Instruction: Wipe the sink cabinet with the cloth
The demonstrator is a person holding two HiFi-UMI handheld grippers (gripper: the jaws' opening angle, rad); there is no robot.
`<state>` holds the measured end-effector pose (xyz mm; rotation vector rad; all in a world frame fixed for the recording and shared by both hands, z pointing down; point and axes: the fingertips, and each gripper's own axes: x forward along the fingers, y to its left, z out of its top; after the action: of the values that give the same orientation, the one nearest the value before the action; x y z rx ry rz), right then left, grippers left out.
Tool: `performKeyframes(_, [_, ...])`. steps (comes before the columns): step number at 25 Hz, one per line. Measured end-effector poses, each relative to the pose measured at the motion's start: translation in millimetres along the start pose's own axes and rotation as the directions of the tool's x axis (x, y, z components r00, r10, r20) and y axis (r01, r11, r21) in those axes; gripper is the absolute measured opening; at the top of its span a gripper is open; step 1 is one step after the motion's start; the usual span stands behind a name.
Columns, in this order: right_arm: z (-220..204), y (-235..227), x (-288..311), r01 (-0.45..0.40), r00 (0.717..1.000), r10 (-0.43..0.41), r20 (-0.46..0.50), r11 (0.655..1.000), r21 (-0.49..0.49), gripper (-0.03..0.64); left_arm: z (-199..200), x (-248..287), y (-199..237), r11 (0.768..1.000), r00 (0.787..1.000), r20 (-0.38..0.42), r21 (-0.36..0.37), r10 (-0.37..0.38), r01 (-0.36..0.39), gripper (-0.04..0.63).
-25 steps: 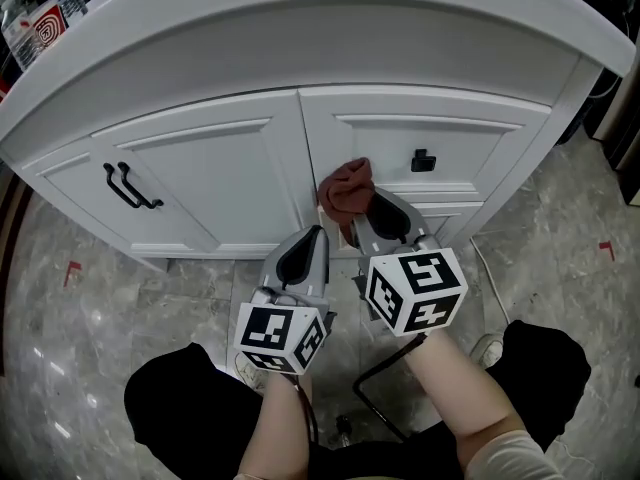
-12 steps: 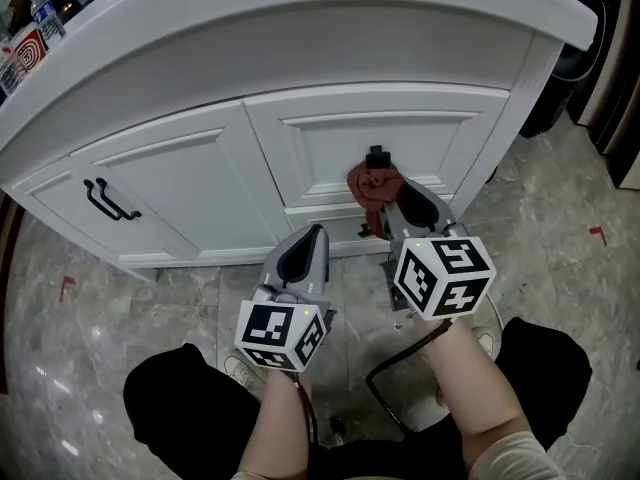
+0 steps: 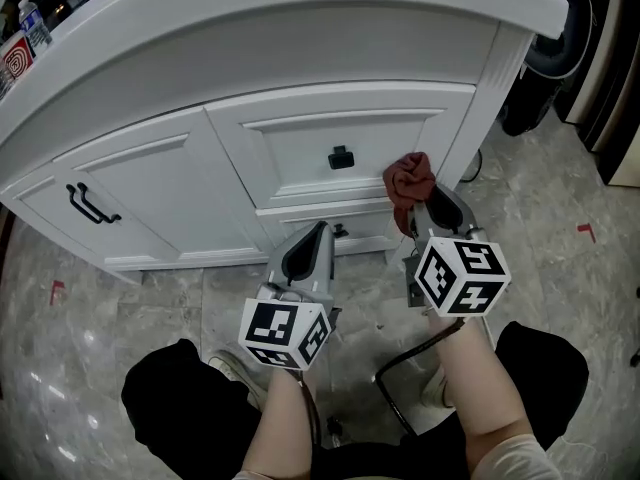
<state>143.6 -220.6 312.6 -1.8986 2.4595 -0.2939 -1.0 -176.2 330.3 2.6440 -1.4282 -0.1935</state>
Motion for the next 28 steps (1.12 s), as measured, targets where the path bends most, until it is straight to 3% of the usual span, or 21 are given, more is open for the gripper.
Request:
performKeyframes(6, [0.8, -34.8, -11.7, 0.089, 0.996, -0.089, -0.008, 0.995, 0.048, 0.094, -7.5, 10.7, -23.3, 0.999, 0.999, -0.028, 0.024, -0.038, 0.039, 0.0])
performKeyframes(9, [3.6, -53.6, -21.6, 0.183, 0.983, -0.183, 0.012, 0.982, 0.042, 0.092, -10.8, 9.6, -21.8, 0.999, 0.998, -0.037, 0.026, -0.041, 0.042, 0.0])
performKeyframes(11, [-0.3, -50.5, -23.8, 0.188, 0.982, -0.189, 0.026, 0.981, 0.039, 0.091, -16.4, 6.6, -14.5, 0.999, 0.998, -0.048, 0.024, -0.032, 0.033, 0.0])
performKeyframes(17, [-51.0, 44.6, -2.8, -0.044, 0.999, 0.043, -0.025, 0.999, -0.03, 0.091, -31.8, -16.1, 29.7, 0.999, 0.996, -0.08, 0.008, 0.048, -0.048, 0.0])
performKeyframes(24, [-107.5, 149.3, 33.7, -0.232, 0.969, 0.232, -0.088, 0.973, 0.008, 0.092, -39.7, -56.5, 95.1, 0.982, 0.977, -0.098, -0.008, 0.188, -0.19, 0.0])
performKeyframes(28, [-130.7, 184.5, 50.4, -0.286, 0.951, 0.285, -0.119, 0.958, 0.006, 0.092, -42.0, -68.8, 118.2, 0.976, 0.971, -0.102, -0.003, 0.217, -0.219, 0.0])
